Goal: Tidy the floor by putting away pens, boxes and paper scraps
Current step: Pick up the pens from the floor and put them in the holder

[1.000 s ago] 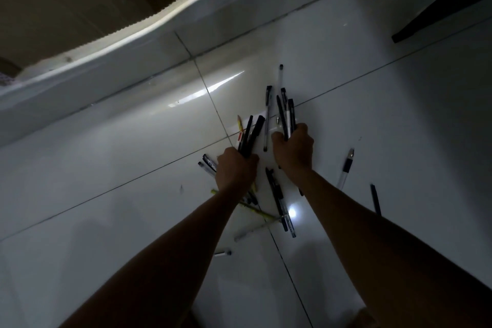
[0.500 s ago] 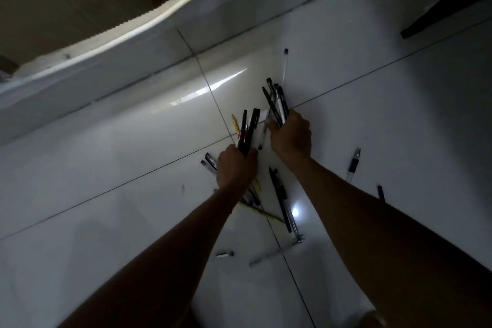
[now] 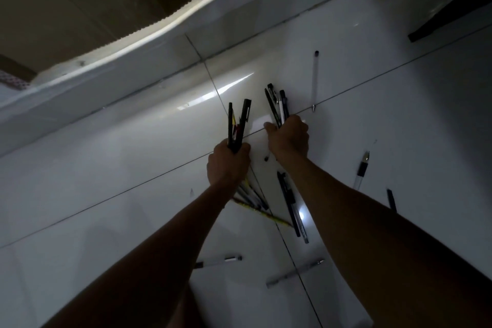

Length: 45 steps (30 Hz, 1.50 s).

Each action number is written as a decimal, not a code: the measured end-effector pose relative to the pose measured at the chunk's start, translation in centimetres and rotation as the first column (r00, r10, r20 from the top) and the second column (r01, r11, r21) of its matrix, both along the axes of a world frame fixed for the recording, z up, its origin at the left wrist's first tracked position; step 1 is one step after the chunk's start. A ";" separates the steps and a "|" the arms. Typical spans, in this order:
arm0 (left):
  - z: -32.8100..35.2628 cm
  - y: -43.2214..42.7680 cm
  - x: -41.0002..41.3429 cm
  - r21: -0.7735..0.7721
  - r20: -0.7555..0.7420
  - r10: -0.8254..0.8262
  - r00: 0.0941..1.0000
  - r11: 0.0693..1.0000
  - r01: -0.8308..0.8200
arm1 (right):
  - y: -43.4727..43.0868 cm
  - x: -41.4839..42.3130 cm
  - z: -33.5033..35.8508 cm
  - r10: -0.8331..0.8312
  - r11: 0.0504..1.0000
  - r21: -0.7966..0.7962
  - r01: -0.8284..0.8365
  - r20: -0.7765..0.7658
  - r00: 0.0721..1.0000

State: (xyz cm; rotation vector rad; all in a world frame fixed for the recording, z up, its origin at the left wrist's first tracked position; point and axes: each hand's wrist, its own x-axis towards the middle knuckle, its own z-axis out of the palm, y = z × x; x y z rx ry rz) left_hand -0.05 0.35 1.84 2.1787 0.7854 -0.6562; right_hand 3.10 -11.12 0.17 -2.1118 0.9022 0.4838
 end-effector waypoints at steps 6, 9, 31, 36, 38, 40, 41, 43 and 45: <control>0.3 0.2 0.4 -0.044 -0.017 0.062 0.998 0.997 -0.063 | -0.3 -1.0 0.1 0.042 0.997 0.060 -0.044 0.044 0.998; 0.5 -0.2 0.5 -0.108 -0.058 0.109 0.992 0.987 -0.115 | -0.6 -1.8 0.0 0.049 0.982 0.181 -0.055 0.037 0.998; 10.4 -2.3 -0.6 -0.425 -0.184 0.148 0.972 0.879 -0.214 | -2.6 -4.2 11.2 -0.168 0.715 0.654 0.247 -0.182 0.969; 16.0 -3.1 -1.1 -0.475 -0.188 0.106 0.976 0.860 -0.185 | -4.1 -4.8 18.1 -0.165 0.731 0.651 0.205 -0.123 0.979; 18.6 -3.5 -1.0 -0.505 -0.147 0.072 0.987 0.852 -0.137 | -4.4 -4.8 20.4 -0.166 0.742 0.643 0.188 -0.095 0.981; 21.3 -4.2 -0.8 -0.536 -0.097 0.049 0.994 0.839 -0.094 | -4.5 -4.9 22.7 -0.170 0.768 0.616 0.176 -0.069 0.983; 22.6 -4.5 -0.8 -0.544 -0.078 0.039 0.996 0.836 -0.076 | -4.4 -5.0 23.8 -0.169 0.784 0.597 0.169 -0.057 0.984; 25.0 -5.1 -0.8 -0.544 -0.055 0.023 0.998 0.837 -0.049 | -4.4 -5.4 25.9 -0.188 0.793 0.582 0.177 -0.042 0.981; 27.4 -5.3 -1.1 -0.535 -0.045 0.009 0.999 0.844 -0.031 | -4.7 -5.8 28.4 -0.227 0.765 0.609 0.211 -0.052 0.973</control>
